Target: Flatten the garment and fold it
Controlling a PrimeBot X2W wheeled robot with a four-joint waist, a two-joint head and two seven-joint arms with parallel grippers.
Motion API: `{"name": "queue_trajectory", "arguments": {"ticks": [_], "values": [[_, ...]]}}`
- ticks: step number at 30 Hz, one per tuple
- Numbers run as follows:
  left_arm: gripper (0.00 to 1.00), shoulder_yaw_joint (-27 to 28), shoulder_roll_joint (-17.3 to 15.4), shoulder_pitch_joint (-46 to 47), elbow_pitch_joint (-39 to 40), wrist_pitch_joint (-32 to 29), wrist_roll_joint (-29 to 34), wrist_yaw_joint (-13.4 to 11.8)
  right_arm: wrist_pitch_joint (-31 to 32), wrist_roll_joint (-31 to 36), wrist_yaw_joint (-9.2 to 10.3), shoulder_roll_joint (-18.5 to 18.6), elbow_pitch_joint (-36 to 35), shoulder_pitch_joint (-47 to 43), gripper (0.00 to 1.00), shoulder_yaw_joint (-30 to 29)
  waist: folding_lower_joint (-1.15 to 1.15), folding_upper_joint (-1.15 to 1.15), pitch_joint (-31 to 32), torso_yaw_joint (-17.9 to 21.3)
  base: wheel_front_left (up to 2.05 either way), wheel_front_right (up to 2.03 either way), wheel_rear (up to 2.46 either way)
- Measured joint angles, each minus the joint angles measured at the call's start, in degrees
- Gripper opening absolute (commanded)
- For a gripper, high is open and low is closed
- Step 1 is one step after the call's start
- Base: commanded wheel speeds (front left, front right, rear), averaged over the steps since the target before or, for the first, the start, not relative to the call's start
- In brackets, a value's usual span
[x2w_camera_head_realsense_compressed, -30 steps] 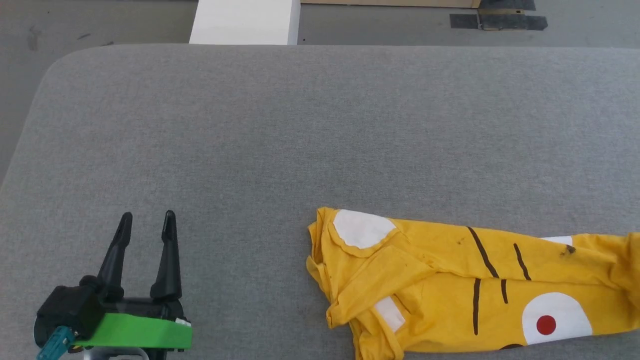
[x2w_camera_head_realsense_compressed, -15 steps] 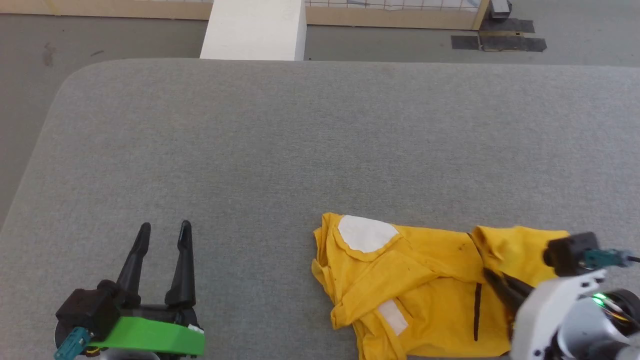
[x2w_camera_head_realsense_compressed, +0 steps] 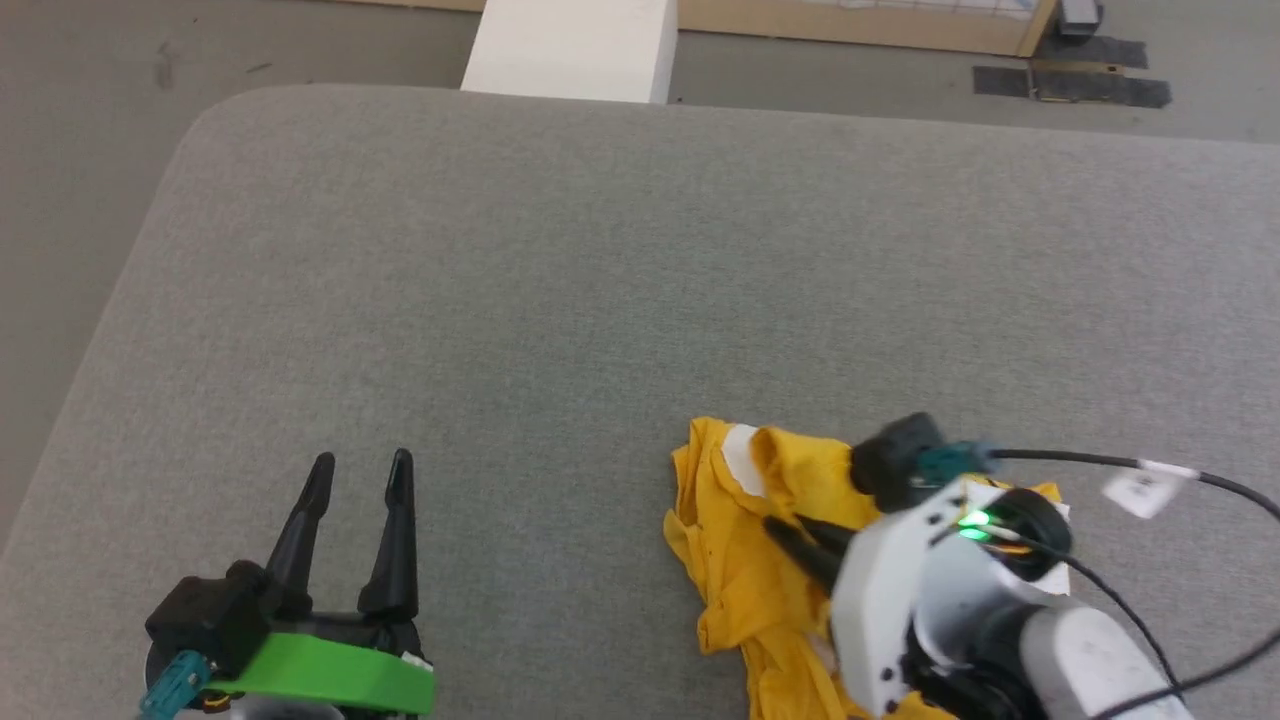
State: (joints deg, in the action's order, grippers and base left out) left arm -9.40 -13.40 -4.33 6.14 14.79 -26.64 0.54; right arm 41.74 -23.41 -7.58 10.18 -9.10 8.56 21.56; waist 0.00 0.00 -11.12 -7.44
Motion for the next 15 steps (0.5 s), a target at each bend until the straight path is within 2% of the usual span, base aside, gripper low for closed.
{"name": "queue_trajectory", "arguments": {"ticks": [13, 15], "values": [[1.00, 0.3, 2.7, 1.2, -2.0, 0.0, -0.1, 1.4, 1.2, 8.3, 0.00, -2.2, 20.7, 9.7, 0.00, 8.5, 0.00, 0.00, -1.5, -2.7, 0.00, 0.00, 0.00], [1.00, 0.4, 2.9, 1.2, -2.2, 0.0, 0.0, 1.5, 1.1, 8.5, 0.00, -2.8, 22.0, 10.3, 0.46, 8.8, 0.00, 0.00, -1.4, -2.8, 0.00, 0.00, 0.00]]}}
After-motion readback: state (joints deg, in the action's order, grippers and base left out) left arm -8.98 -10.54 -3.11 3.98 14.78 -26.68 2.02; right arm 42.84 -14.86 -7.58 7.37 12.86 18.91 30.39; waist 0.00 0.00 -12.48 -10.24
